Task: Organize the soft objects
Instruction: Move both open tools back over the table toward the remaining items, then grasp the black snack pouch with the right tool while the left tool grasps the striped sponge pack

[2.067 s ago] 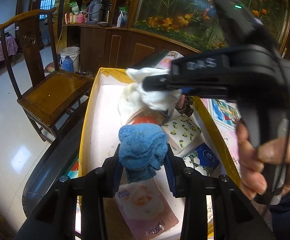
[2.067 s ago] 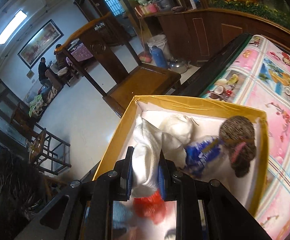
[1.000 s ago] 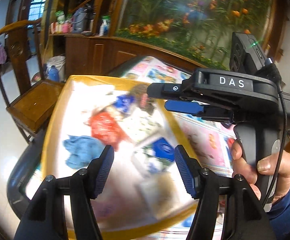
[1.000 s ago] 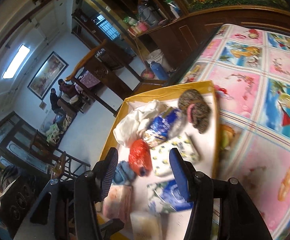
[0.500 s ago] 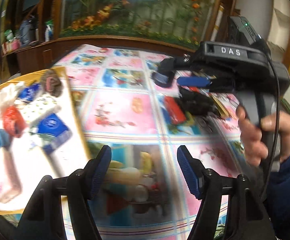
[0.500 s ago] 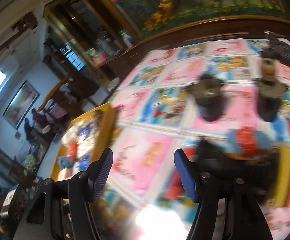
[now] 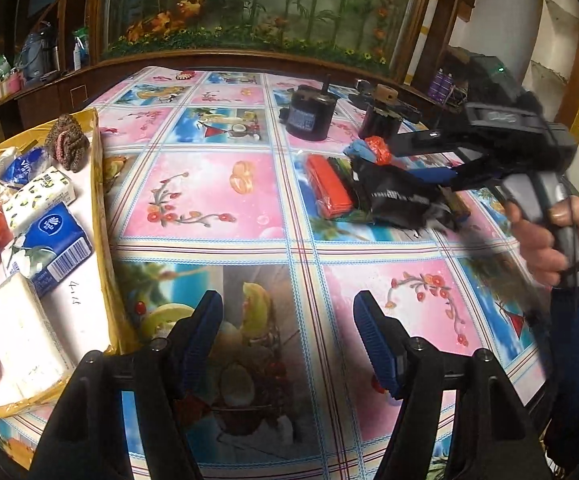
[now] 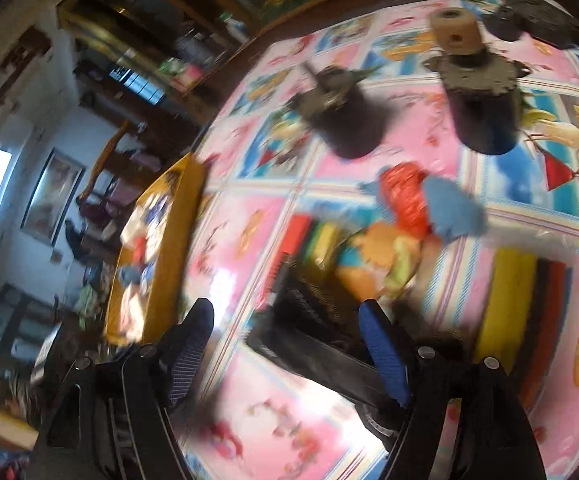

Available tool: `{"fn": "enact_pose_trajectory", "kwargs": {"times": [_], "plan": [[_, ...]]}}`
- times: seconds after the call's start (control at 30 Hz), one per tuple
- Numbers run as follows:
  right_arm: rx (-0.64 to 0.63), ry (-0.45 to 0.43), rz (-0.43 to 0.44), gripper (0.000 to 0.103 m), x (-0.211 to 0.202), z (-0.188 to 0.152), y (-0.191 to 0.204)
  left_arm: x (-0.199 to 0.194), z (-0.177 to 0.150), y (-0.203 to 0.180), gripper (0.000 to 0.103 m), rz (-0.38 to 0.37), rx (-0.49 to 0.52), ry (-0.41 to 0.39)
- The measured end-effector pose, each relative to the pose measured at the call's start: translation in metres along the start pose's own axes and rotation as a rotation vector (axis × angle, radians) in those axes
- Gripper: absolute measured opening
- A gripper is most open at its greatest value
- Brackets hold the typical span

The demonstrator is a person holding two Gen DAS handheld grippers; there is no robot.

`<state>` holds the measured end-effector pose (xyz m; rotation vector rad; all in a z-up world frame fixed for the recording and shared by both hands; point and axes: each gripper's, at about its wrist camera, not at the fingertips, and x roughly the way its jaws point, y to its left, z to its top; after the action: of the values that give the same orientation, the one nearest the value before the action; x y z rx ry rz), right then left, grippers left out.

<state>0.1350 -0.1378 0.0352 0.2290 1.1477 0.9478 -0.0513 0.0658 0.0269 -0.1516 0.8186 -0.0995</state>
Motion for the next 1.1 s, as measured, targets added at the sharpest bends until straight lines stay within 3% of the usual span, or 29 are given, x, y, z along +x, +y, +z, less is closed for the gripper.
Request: {"fn": "enact_pose_trajectory", "kwargs": {"times": [0.07,0.3,0.47,0.5,0.57,0.6,0.63,0.77,0.87,1.1], "plan": [[-0.117,-0.016,-0.100,0.085,-0.006,-0.009,0.017,0.001,0.000,0.000,0.067,-0.007,0.001,0.002],[-0.480,0.052,-0.253,0.085,0.004,-0.046,0.052,0.003,0.000,0.000,0.067,-0.029,0.008,0.012],[-0.601,0.086,-0.468,0.085,0.032,-0.055,0.043,0.004,0.000,-0.001,0.067,-0.033,0.011,0.021],[-0.584,0.095,-0.474,0.085,0.035,-0.053,0.036,0.004,0.000,-0.001,0.067,-0.034,0.011,0.021],[-0.521,0.096,-0.421,0.055,0.031,-0.048,0.028,0.004,-0.001,-0.001,0.067,-0.036,0.007,0.021],[-0.508,0.087,-0.413,0.055,0.028,-0.046,0.028,0.004,-0.001,0.000,0.067,-0.037,0.005,0.020],[-0.503,0.075,-0.412,0.045,0.025,-0.045,0.031,0.003,-0.002,0.000,0.067,-0.039,0.003,0.019],[-0.429,-0.013,-0.336,0.043,0.006,-0.037,0.039,0.004,-0.002,0.000,0.067,-0.031,0.002,0.022],[-0.288,-0.134,-0.240,0.043,-0.018,-0.022,0.030,0.006,-0.001,-0.001,0.067,-0.017,0.002,0.031],[-0.159,-0.278,-0.206,0.043,-0.049,-0.013,0.014,0.016,0.027,-0.018,0.073,-0.026,-0.001,0.053]]}}
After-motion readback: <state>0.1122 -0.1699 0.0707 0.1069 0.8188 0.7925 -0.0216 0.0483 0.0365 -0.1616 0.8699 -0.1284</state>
